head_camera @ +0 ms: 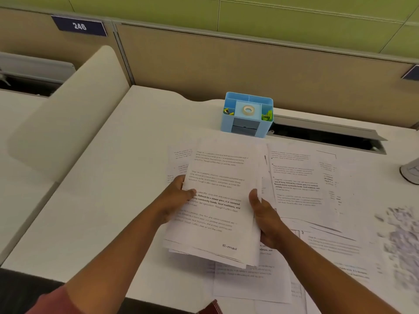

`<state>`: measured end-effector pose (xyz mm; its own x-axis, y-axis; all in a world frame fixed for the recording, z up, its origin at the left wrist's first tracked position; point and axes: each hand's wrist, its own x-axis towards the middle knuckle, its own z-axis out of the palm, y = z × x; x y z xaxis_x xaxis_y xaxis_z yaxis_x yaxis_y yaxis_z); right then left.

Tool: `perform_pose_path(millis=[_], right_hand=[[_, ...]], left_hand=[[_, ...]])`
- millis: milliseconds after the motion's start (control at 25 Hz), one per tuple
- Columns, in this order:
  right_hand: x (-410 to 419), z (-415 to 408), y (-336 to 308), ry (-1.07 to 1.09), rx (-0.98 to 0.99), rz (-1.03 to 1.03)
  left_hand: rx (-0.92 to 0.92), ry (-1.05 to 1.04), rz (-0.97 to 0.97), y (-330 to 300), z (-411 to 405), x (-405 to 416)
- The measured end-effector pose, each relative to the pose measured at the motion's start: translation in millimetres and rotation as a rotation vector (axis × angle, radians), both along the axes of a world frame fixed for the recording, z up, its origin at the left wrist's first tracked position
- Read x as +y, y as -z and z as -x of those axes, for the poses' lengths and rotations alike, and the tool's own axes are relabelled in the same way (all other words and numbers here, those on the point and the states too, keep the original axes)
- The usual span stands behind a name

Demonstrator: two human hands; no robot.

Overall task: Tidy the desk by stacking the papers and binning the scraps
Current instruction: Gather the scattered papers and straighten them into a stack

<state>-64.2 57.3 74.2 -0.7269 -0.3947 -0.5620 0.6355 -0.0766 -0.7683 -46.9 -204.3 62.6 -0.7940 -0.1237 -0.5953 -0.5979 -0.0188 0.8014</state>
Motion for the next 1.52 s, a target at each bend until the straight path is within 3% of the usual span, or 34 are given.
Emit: perform_pose_path(millis=[320, 560, 760, 1160, 1320, 1520], right_hand=[[11.0, 13.7, -5.9, -0.065, 0.090, -0.064], [11.0, 30.0, -25.4, 0.000, 0.323, -0.139], [15.2, 30.4, -24.2, 0.029, 0.434, -0.162], [14.6, 23.6, -21.2, 0.024, 0.485, -0.173], [15.8, 14.3, -12.7, -0.001, 0.415, -0.230], [36.5, 18.4, -29.7, -0.018, 0.412, -0.232]], left_hand=[[0.087, -0.077, -0.228, -10.9, -6.6, 6.9], [0.397, -0.109, -0.045, -37.4, -5.9, 15.6], [0.508, -0.146, 0.013, -41.9, -9.8, 25.7], [0.534, -0.085, -0.001, -35.3, -6.1, 32.9], [0.383, 0.045, -0.043, -17.7, -8.1, 33.8], [0.393, 0.172, -0.069, -33.7, -3.7, 28.6]])
